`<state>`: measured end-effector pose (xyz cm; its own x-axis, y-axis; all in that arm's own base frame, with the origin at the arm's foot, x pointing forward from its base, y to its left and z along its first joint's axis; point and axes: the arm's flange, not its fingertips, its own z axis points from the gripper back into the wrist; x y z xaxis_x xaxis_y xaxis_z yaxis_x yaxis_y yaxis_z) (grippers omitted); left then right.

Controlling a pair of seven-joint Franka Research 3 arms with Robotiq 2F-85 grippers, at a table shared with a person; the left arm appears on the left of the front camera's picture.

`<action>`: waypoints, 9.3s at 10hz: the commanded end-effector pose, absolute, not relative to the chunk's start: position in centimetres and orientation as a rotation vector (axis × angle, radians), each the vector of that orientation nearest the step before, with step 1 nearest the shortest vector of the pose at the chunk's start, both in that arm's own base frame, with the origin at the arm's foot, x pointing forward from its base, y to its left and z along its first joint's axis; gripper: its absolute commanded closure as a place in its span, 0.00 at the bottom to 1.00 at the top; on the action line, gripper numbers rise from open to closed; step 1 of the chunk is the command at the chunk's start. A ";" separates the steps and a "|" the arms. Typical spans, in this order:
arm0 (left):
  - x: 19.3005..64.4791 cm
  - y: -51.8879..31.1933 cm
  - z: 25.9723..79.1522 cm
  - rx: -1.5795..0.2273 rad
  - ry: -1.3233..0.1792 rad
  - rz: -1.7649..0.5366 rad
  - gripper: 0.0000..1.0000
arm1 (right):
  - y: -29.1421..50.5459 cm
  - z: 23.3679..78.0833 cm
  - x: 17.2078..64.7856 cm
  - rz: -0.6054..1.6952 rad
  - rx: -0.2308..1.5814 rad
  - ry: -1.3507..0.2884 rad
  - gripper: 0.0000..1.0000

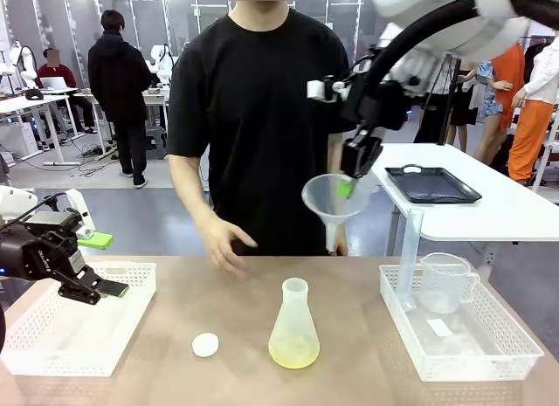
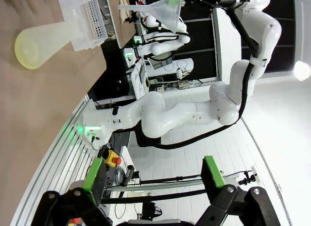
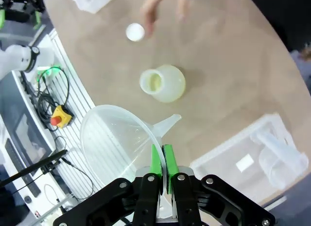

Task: Prepare the solutions needed for the experiment.
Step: Once the solution is in the Big flask , pick up the Plastic Funnel and place it back into the right Organizing basket, then when the human places the Big flask in the center of the table, pick up the Big flask and place it in the left Organizing basket.

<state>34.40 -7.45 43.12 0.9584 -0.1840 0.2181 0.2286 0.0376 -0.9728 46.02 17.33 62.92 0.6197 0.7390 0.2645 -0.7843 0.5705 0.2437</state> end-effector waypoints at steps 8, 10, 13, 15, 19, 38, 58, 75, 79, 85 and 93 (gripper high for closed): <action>34.3 -7.5 43.5 -1.503 -0.039 -0.318 0.00 | -0.6 60.7 45.4 0.497 0.332 -0.106 1.00; 34.3 -7.5 43.5 -1.503 -0.039 -0.318 0.00 | -1.1 60.8 45.9 0.539 0.334 -0.122 1.00; 34.3 -7.5 43.5 -1.503 -0.039 -0.318 0.00 | -1.1 60.8 45.9 0.539 0.334 -0.122 1.00; 34.3 -7.5 43.5 -1.503 -0.039 -0.318 0.00 | -1.0 60.8 45.9 0.521 0.335 -0.119 0.96; 34.3 -7.5 43.5 -1.503 -0.039 -0.318 0.00 | -2.3 54.3 46.9 0.379 0.410 0.056 0.96; 34.3 -7.5 43.5 -1.503 -0.039 -0.318 0.00 | -4.9 40.7 51.6 -0.102 0.276 0.131 0.38; 34.3 -7.5 43.5 -1.503 -0.039 -0.318 0.00 | 1.4 53.5 37.5 0.028 1.196 -0.154 0.38; 34.3 -7.5 43.5 -1.503 -0.039 -0.318 0.00 | 0.3 52.9 36.7 0.008 1.348 -0.045 0.04; 36.1 -8.9 42.8 -1.537 -0.037 -0.332 0.00 | 0.3 52.9 36.7 0.008 1.348 -0.045 0.04; 40.5 -16.8 43.3 -1.401 -0.413 -0.883 0.00 | 0.3 52.9 36.7 0.008 1.348 -0.045 0.04; 42.2 -17.8 42.6 -1.295 -0.623 -1.078 0.00 | 0.3 52.9 36.7 0.008 1.348 -0.045 0.04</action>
<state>42.29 -17.66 41.84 0.4251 -0.3073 0.8514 0.8820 -0.0708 -0.4659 36.81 0.25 52.67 0.9993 -0.0248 0.0265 -0.0202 0.2273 0.9736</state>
